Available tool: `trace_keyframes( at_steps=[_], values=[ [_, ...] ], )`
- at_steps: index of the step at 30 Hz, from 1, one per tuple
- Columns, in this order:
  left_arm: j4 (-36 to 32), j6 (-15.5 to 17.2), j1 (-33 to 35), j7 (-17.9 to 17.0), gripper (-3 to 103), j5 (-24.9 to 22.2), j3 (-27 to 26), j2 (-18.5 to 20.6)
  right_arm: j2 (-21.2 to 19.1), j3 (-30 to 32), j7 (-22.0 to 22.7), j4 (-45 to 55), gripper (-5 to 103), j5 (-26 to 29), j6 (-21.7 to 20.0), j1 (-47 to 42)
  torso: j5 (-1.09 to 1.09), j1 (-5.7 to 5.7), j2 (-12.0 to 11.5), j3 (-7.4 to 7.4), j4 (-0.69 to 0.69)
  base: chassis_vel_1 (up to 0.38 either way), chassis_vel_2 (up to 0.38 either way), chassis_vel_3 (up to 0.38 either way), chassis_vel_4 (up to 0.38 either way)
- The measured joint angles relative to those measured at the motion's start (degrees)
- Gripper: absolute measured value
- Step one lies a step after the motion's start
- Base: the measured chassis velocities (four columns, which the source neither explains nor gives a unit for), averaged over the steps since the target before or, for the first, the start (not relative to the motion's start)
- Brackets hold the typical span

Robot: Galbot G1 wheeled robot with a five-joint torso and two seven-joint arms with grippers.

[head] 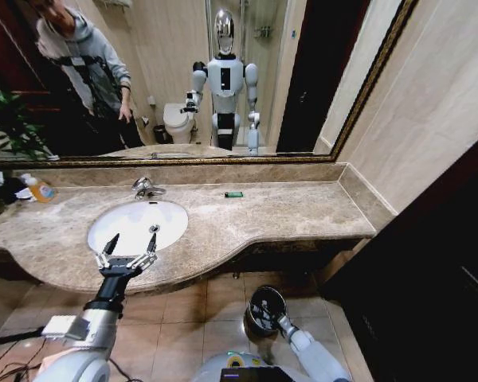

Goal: Pick up the trash from the sink and place it in the trash bin.

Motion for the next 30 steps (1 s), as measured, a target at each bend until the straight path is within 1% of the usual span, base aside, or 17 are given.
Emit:
trace_keyframes(
  at_steps=[3, 4, 5, 7, 8, 11, 13, 15, 16, 18, 19, 23, 24, 26, 28, 30],
  values=[
    [0.0, 0.0, 0.0, 0.0, 100, 0.0, 0.0, 0.0, 0.11, 0.12, 0.1, -0.17, 0, -0.11, -0.19, 0.0, -0.01, 0.0, 0.0, 0.0, 0.0, 0.0, 0.0, 0.0, 0.0],
    [0.0, 0.0, 0.0, 0.0, 100, 0.0, 0.0, 0.0, 0.11, 0.17, 0.08, -0.22, -3, -0.07, -0.2, -0.01, -0.01, 0.0, 0.0, 0.0, 0.0, 0.0, 0.0, 0.0, 0.0],
    [0.0, 0.0, 0.0, 0.0, 100, 0.0, 0.0, 0.0, 0.07, 0.19, 0.02, -0.22, -3, -0.02, -0.2, -0.05, 0.0, 0.0, 0.0, 0.0, 0.0, 0.0, 0.0, 0.0, 0.0],
    [0.0, 0.0, 0.0, 0.0, 100, 0.0, 0.0, 0.0, 0.01, 0.27, 0.0, -0.24, 7, 0.08, -0.2, -0.1, -0.01, 0.0, 0.0, 0.0, 0.0, 0.0, 0.0, 0.0, 0.0],
    [0.0, 0.0, 0.0, 0.0, 100, 0.0, 0.0, 0.0, 0.01, 0.27, 0.0, -0.24, 7, 0.08, -0.2, -0.1, -0.01, 0.0, 0.0, 0.0, 0.0, 0.0, 0.0, 0.0, 0.0],
    [0.0, 0.0, 0.0, 0.0, 100, 0.0, 0.0, 0.0, 0.12, 0.49, 0.09, -0.1, 23, 0.64, -0.2, -0.48, 0.0, 0.0, 0.0, 0.0, 0.0, 0.0, 0.0, 0.0, 0.0],
    [0.0, 0.0, 0.0, 0.0, 100, 0.0, 0.0, 0.0, 0.14, 0.5, 0.1, -0.02, 23, 0.77, -0.19, -0.68, 0.0, 0.0, 0.0, 0.0, 0.0, 0.0, 0.0, 0.0, 0.0],
    [0.0, 0.0, 0.0, 0.0, 100, 0.0, 0.0, 0.0, 0.1, 0.49, 0.09, 0.1, 34, 0.86, -0.11, -1.07, 0.0, 0.0, 0.0, 0.0, 0.0, 0.0, 0.0, 0.0, 0.0],
    [0.0, 0.0, 0.0, 0.0, 100, 0.0, 0.0, 0.0, 0.1, 0.49, 0.09, 0.1, 34, 0.86, -0.11, -1.07, 0.0, 0.0, 0.0, 0.0, 0.0, 0.0, 0.0, 0.0, 0.0],
    [0.0, 0.0, 0.0, 0.0, 100, 0.0, 0.0, 0.0, -0.01, 0.5, 0.07, 0.2, 44, 0.86, -0.05, -1.29, 0.0, 0.0, 0.0, 0.0, 0.0, 0.0, 0.0, 0.0, 0.0],
    [0.0, 0.0, 0.0, 0.0, 100, 0.0, 0.0, 0.0, -0.01, 0.5, 0.07, 0.2, 44, 0.86, -0.05, -1.29, 0.0, 0.0, 0.0, 0.0, 0.0, 0.0, 0.0, 0.0, 0.0],
    [0.0, 0.0, 0.0, 0.0, 100, 0.0, 0.0, 0.0, -0.25, 0.71, -0.69, 0.55, 66, 1.14, 0.25, -1.72, 0.0, -0.01, 0.0, 0.0, 0.0, 0.0, 0.0, 0.0, 0.0],
    [0.0, 0.0, 0.0, 0.0, 100, 0.0, 0.0, 0.0, -0.25, 0.71, -0.69, 0.55, 66, 1.14, 0.25, -1.72, 0.0, -0.01, 0.0, 0.0, 0.0, 0.0, 0.0, 0.0, 0.0],
    [0.0, 0.0, 0.0, 0.0, 100, 0.0, 0.0, 0.0, -0.39, 0.77, -1.38, 0.95, 77, 1.31, 0.45, -2.1, 0.0, 0.0, 0.0, 0.0, 0.0, 0.0, 0.0, 0.0, 0.0],
    [0.0, 0.0, 0.0, 0.0, 100, 0.0, 0.0, 0.0, -0.43, 0.77, -1.5, 1.07, 77, 1.33, 0.47, -2.24, 0.0, 0.0, 0.0, 0.0, 0.0, 0.0, 0.0, 0.0, 0.0],
    [0.0, 0.0, 0.0, 0.0, 100, 0.0, 0.0, 0.0, -0.48, 0.79, -1.63, 1.3, 89, 1.34, 0.61, -2.58, 0.0, 0.0, 0.0, 0.0, 0.0, 0.0, 0.0, 0.0, 0.0]
  ],
)
